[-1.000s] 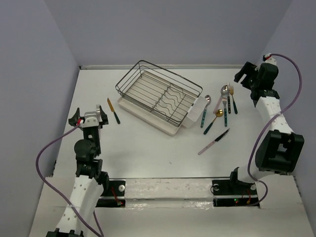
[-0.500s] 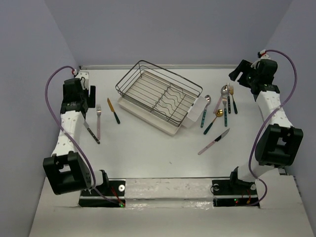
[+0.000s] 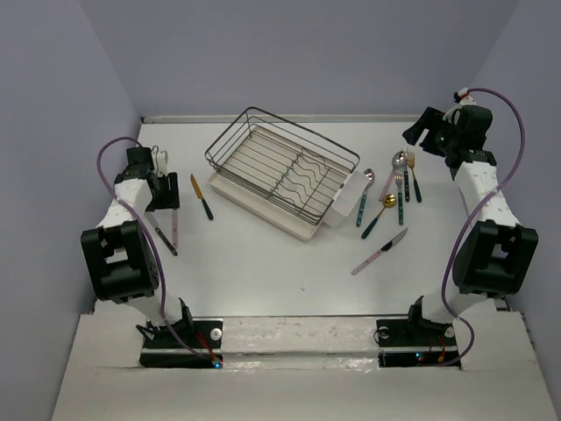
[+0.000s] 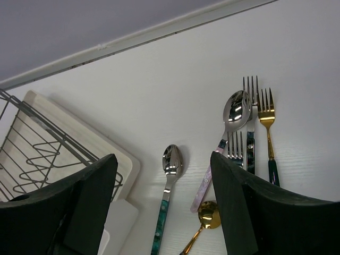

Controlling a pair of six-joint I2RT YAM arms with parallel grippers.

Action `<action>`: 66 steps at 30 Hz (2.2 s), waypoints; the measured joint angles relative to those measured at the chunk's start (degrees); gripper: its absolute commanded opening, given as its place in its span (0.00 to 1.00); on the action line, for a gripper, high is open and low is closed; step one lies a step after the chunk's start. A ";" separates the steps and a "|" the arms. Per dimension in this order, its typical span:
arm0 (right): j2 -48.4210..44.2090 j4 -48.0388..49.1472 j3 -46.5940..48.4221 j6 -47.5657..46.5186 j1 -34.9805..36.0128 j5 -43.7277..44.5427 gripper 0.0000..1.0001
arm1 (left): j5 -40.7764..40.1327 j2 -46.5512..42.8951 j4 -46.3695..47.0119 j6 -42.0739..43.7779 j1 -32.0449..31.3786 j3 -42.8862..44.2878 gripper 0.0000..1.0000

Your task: Sort the eating utensils into containers

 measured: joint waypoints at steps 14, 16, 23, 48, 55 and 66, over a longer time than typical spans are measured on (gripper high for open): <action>-2.03 -0.42 -4.79 0.96 0.00 -0.17 0.74 | -2.80 12.17 5.11 -0.13 -3.63 0.17 0.49; -2.97 -0.90 -5.16 1.18 0.00 -0.13 0.74 | -2.89 12.35 5.40 -0.35 -3.69 0.17 0.37; -6.54 -0.94 -5.16 1.53 0.00 0.55 0.74 | -3.26 12.81 7.17 -1.40 -4.17 0.22 0.03; -8.41 -2.97 -2.49 0.02 0.00 -5.95 0.74 | 18.97 -12.59 11.65 -6.86 -2.10 12.04 0.00; -9.40 -2.78 -2.08 -0.52 0.00 -8.28 0.74 | 25.70 -15.54 33.35 -11.98 -16.35 13.66 0.00; -14.84 -1.31 -6.21 -0.50 0.00 -10.16 0.74 | 24.76 -7.98 72.83 -16.11 -44.33 5.73 0.00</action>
